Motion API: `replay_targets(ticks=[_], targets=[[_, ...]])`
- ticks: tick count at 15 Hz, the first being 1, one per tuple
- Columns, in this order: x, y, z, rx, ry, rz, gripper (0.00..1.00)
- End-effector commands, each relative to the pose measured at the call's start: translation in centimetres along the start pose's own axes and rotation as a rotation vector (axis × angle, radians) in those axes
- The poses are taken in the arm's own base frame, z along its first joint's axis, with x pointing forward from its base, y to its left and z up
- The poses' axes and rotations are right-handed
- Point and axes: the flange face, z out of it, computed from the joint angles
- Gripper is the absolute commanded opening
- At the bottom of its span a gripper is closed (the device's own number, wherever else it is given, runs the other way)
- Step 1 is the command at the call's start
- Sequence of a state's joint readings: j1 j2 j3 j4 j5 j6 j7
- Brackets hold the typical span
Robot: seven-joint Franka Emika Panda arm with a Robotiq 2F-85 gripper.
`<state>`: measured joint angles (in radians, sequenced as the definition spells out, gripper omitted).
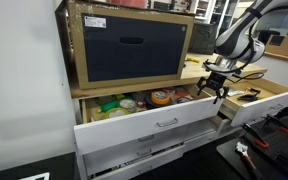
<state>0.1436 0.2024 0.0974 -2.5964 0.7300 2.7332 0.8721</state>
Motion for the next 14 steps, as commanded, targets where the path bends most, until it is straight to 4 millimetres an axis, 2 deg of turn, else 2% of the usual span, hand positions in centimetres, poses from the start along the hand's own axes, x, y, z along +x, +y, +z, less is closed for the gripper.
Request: replay_targets(ticks=[1, 8, 10, 14], targets=[[0.0, 0.7, 1.6, -0.005, 0.033, 0.037, 1.00], [1.2, 1.4, 4.1, -0.061, 0.046, 0.069, 1.00], [1.0, 1.7, 4.4, -0.078, 0.041, 0.062, 1.00], [-0.2, 3.9, 4.5, -0.112, 0.029, 0.040, 1.00]])
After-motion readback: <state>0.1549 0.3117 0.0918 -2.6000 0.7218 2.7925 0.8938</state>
